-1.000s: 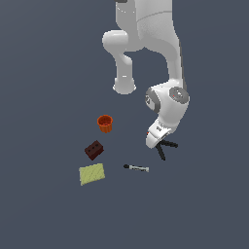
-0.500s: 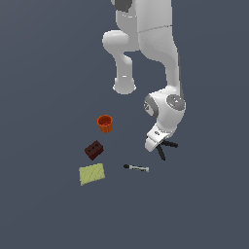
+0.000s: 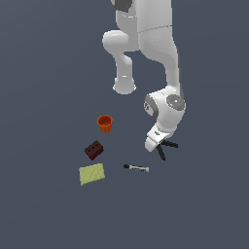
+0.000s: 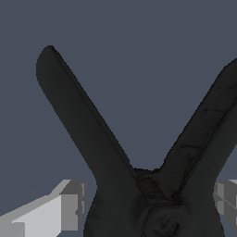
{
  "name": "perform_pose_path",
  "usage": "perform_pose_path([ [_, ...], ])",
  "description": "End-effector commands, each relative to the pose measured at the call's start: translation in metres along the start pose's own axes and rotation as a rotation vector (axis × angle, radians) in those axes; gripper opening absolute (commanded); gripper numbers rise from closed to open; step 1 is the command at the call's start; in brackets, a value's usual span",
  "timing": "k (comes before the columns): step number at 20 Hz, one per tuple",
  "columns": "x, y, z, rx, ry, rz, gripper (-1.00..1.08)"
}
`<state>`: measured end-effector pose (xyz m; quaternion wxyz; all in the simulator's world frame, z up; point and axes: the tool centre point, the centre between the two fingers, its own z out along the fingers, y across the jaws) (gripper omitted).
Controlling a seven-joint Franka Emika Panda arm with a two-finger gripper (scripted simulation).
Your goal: Pick up a designated object from a clutter of objects.
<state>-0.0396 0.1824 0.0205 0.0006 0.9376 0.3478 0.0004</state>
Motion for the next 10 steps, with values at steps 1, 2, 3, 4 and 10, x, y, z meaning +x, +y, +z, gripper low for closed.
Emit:
perform_pose_path([
  [1, 0.0, 0.0, 0.0, 0.0, 0.0, 0.0, -1.0],
  [2, 0.0, 0.0, 0.0, 0.0, 0.0, 0.0, -1.0],
  [3, 0.0, 0.0, -0.001, 0.0, 0.0, 0.0, -1.0],
  [4, 0.001, 0.0, -0.002, 0.0, 0.0, 0.0, -1.0],
  [10, 0.005, 0.002, -0.023, 0.0, 0.0, 0.0, -1.0],
])
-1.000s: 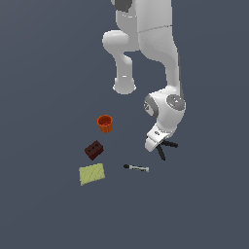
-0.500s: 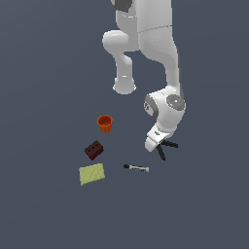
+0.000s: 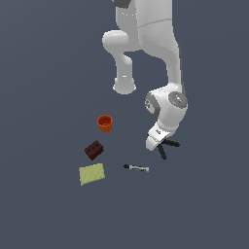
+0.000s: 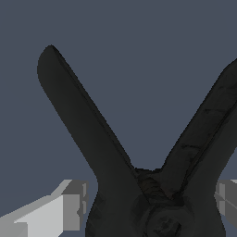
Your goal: Pick up a designated object from a clutter of objects.
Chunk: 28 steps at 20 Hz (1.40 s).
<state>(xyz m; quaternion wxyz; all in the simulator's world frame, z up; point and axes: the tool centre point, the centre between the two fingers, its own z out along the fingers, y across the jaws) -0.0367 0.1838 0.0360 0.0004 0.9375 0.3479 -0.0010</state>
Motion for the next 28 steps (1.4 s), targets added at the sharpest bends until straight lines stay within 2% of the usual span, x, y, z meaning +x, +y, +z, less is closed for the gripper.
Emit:
perform_pose_path([
  [1, 0.004, 0.001, -0.013, -0.001, 0.002, 0.0, -1.0],
  [8, 0.016, 0.005, -0.064, 0.0, 0.002, -0.001, -1.0],
  [28, 0.068, 0.022, -0.263, 0.002, 0.003, -0.002, -1.0],
])
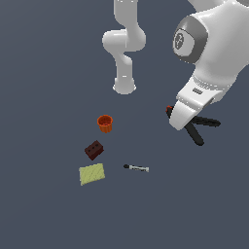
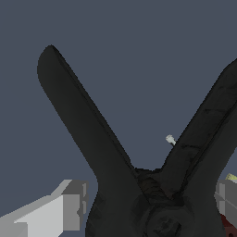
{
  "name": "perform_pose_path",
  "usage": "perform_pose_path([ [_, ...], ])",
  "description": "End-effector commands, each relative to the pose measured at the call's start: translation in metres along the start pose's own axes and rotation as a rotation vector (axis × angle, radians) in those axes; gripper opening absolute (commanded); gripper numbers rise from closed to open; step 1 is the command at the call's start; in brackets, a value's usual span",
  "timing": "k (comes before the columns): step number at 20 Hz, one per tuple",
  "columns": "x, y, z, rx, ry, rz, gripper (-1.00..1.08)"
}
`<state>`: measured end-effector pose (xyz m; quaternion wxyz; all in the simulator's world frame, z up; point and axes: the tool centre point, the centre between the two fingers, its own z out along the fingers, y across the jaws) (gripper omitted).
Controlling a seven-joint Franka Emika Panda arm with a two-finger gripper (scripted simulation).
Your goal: Pick up a designated object from a clutter of objects.
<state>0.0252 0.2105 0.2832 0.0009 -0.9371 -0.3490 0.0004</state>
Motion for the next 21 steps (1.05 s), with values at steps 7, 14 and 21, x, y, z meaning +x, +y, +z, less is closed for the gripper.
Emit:
perform_pose_path([
  [7, 0.019, 0.007, -0.065, -0.001, 0.001, 0.001, -1.0],
  [14, 0.027, 0.01, -0.09, -0.002, 0.0, 0.002, -1.0],
  [21, 0.03, 0.011, -0.097, -0.002, 0.0, 0.002, -1.0],
])
